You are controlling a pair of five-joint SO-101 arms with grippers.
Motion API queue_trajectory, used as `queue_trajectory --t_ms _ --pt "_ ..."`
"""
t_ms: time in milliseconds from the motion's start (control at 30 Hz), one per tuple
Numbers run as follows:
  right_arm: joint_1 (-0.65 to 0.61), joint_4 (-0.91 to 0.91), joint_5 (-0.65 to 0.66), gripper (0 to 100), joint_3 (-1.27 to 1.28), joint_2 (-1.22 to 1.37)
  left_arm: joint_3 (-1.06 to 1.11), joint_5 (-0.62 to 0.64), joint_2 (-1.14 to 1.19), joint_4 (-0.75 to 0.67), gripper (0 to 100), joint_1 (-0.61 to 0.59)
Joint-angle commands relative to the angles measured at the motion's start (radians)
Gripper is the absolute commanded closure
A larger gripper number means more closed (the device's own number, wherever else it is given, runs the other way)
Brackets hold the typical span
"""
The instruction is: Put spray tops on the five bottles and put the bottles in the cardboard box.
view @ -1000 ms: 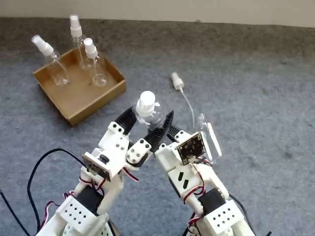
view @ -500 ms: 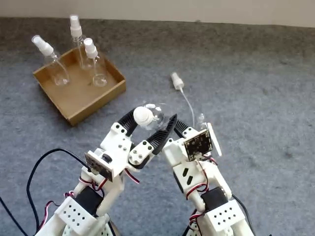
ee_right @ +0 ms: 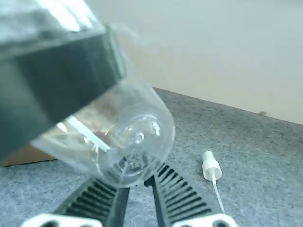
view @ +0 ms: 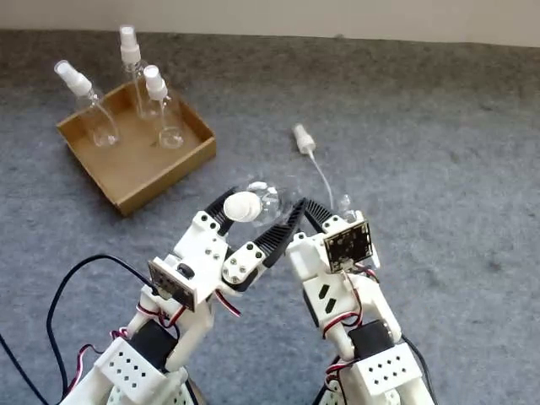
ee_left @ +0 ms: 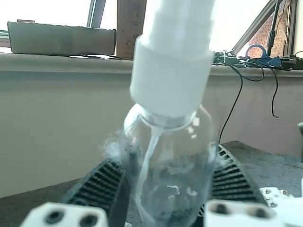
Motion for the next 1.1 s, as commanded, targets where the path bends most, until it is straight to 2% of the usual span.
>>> queue_trajectory --t_ms 0,167,467,900,1067 --pt "0.031 -0.004 0.002 99.4 0.122 -0.016 0.028 -0.011 0.001 0.035 94 0.016" --pt "0.03 0.025 0.002 99.4 0.122 -0.016 0.028 -0.011 0.001 0.035 94 0.004" --pt "0.031 0.025 0.002 99.4 0.122 -0.013 0.007 -0.006 0.001 0.034 94 -0.174" --pt "0.033 0.076 0.002 99.4 0.122 -0.016 -0.087 -0.005 0.007 0.04 94 -0.608" --pt "0.036 0.088 0.002 99.4 0.122 -0.016 -0.157 -0.009 0.012 0.041 94 -0.727"
